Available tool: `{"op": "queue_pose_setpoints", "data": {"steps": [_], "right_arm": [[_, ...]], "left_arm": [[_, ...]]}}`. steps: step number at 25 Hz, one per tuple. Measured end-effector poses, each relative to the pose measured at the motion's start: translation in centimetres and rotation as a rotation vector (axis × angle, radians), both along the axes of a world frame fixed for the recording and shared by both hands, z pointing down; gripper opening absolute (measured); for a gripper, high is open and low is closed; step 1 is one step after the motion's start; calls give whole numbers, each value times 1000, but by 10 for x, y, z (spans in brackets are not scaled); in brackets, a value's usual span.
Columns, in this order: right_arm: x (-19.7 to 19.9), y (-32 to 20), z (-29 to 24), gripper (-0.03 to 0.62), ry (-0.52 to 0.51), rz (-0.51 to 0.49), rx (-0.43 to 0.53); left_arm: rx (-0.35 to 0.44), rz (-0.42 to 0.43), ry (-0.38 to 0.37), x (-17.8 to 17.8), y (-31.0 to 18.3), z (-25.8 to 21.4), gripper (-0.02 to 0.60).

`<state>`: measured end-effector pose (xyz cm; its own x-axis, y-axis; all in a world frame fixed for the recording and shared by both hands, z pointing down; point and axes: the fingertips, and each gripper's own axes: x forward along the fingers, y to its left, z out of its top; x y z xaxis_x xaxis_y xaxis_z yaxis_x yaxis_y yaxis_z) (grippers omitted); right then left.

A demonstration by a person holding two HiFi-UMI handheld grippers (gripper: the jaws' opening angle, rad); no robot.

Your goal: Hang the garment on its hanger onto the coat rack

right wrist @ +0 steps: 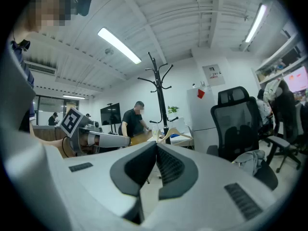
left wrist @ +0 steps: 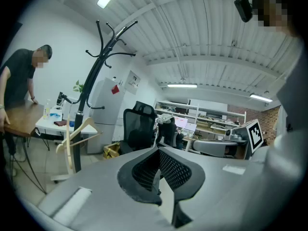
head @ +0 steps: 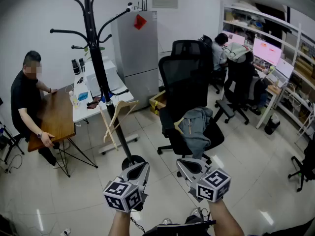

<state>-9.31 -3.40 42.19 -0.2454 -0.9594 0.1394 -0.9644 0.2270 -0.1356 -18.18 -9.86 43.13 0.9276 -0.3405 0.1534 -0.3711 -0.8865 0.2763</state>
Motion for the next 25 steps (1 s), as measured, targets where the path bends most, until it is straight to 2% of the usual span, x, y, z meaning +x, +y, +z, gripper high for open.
{"op": "queue_pose_setpoints", "data": {"steps": [7,16,21,25], "right_arm": [[39,8,3,0,0,84,-1],[118,34,-2,0,5,243,12],[165,45,3,0,-8,280,7],[207,46,3,0,-16,270,11]], "left_arm": [[10,77,1,46,0,3,2],[19,215,-19,131,17,5,2],[17,235,-35,178,24,10,2],[18,214,-56,217,23,13,2]]}}
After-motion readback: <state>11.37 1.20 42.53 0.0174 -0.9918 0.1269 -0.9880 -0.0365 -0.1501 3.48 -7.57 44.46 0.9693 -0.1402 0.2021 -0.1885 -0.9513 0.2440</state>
